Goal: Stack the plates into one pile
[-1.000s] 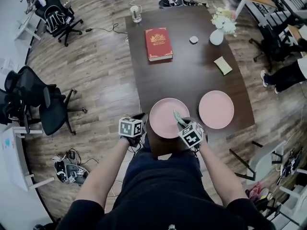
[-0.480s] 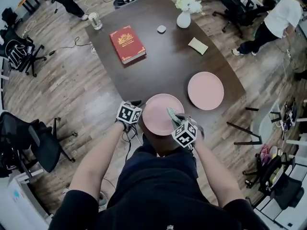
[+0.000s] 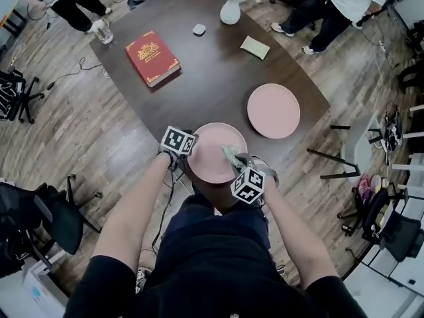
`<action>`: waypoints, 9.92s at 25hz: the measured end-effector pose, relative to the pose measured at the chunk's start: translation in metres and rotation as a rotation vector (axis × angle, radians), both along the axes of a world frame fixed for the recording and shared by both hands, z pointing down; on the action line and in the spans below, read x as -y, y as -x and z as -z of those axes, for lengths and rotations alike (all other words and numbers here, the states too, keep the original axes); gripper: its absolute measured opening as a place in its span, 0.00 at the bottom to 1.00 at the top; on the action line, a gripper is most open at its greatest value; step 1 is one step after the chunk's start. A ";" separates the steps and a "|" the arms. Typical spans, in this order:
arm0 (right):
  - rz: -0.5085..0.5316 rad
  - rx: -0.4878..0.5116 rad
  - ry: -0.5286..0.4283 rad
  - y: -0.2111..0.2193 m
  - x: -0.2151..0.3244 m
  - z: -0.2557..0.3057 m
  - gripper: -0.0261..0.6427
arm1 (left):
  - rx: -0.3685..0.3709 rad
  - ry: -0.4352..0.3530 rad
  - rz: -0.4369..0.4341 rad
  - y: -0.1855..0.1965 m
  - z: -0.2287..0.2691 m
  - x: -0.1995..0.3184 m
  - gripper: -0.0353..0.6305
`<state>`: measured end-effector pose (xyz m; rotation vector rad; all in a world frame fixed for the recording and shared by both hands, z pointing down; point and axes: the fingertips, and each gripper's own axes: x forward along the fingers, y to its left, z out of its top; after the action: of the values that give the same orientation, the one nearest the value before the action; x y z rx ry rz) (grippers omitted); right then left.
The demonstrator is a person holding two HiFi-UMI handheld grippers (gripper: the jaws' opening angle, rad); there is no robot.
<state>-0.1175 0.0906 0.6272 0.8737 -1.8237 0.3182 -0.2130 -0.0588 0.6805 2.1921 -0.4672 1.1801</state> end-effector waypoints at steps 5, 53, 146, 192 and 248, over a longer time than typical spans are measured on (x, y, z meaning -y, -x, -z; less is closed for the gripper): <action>0.037 -0.047 0.002 -0.007 0.004 -0.016 0.17 | 0.021 0.026 -0.018 -0.009 -0.016 0.003 0.22; -0.267 0.382 0.440 0.079 -0.029 -0.066 0.17 | -0.020 0.166 0.210 -0.008 -0.035 0.000 0.10; -0.094 0.149 0.340 0.005 -0.009 -0.074 0.17 | -0.046 0.208 0.141 -0.009 -0.036 -0.003 0.07; -0.335 0.555 0.463 0.109 0.000 -0.064 0.17 | -0.052 0.209 0.168 -0.009 -0.035 -0.001 0.08; -0.199 0.175 0.321 -0.016 0.011 -0.073 0.17 | -0.068 0.227 0.144 -0.008 -0.036 -0.008 0.07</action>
<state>-0.1016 0.0796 0.7003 0.8204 -1.7809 0.8125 -0.2050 -0.0509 0.7169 1.9639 -0.4326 1.0255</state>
